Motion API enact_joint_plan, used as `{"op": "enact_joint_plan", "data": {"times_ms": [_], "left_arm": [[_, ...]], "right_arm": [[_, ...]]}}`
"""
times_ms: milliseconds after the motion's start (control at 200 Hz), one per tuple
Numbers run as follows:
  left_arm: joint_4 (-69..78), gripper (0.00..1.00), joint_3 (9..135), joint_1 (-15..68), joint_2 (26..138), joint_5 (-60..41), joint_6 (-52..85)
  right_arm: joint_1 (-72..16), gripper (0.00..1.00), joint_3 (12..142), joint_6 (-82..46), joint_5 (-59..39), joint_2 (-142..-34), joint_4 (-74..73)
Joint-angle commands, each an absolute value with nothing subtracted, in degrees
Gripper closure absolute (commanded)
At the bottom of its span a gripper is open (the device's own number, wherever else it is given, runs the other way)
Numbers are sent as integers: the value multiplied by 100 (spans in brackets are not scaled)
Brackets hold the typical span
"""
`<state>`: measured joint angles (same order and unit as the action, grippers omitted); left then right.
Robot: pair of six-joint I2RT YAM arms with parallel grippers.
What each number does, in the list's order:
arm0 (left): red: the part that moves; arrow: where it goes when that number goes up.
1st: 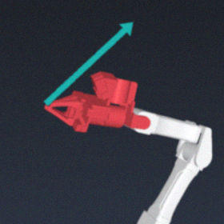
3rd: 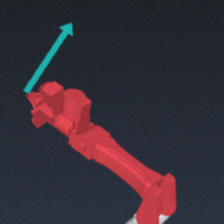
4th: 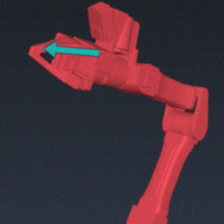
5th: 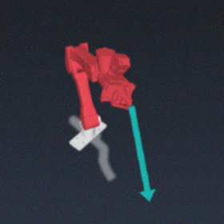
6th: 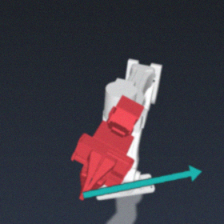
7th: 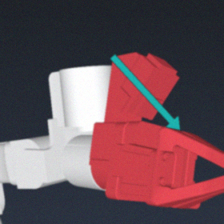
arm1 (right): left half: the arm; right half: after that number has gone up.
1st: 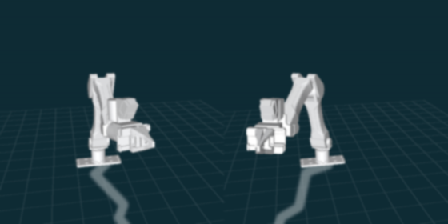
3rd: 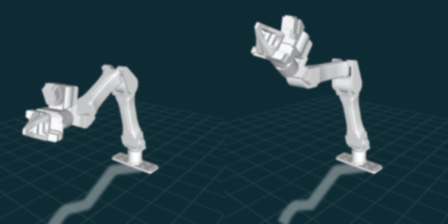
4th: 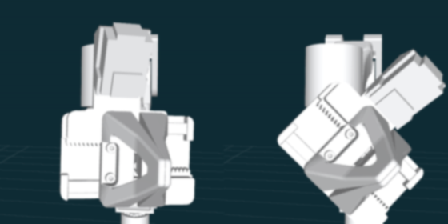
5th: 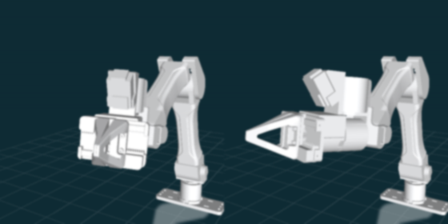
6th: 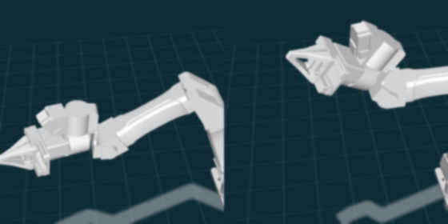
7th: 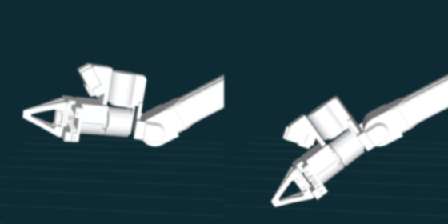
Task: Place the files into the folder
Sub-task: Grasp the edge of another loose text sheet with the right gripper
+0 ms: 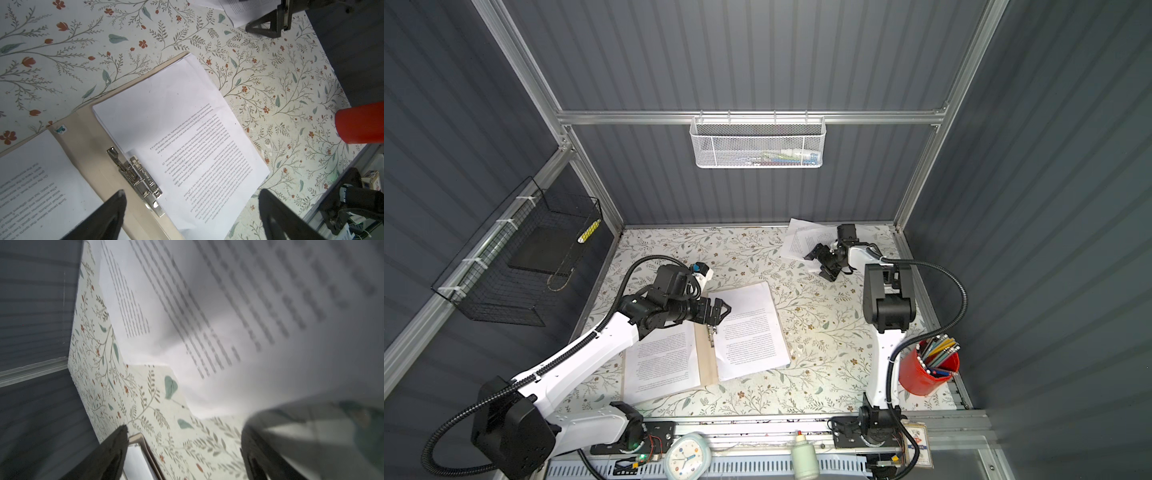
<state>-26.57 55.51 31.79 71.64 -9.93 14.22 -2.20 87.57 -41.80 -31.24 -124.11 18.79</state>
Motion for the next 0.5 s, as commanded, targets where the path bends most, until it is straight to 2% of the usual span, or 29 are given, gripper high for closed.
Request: {"op": "enact_joint_plan", "data": {"times_ms": [0, 190, 325, 490], "left_arm": [[-2567, 0, 5783, 3172, 7241, -1124, 1503], [-2559, 0, 5826, 3173, 7207, -1165, 1525], [-2603, 0, 5854, 3168, 7251, -1244, 1608], [-2701, 0, 5822, 3169, 7045, -1117, 1631]], "right_arm": [[-65, 15, 7996, -4322, -3348, -12151, 1701], [67, 15, 6878, -4102, -3285, -11247, 1371], [-57, 13, 7902, -3459, -2702, -11407, 2495], [-299, 12, 9413, -3072, -1989, -12183, 3446]]}}
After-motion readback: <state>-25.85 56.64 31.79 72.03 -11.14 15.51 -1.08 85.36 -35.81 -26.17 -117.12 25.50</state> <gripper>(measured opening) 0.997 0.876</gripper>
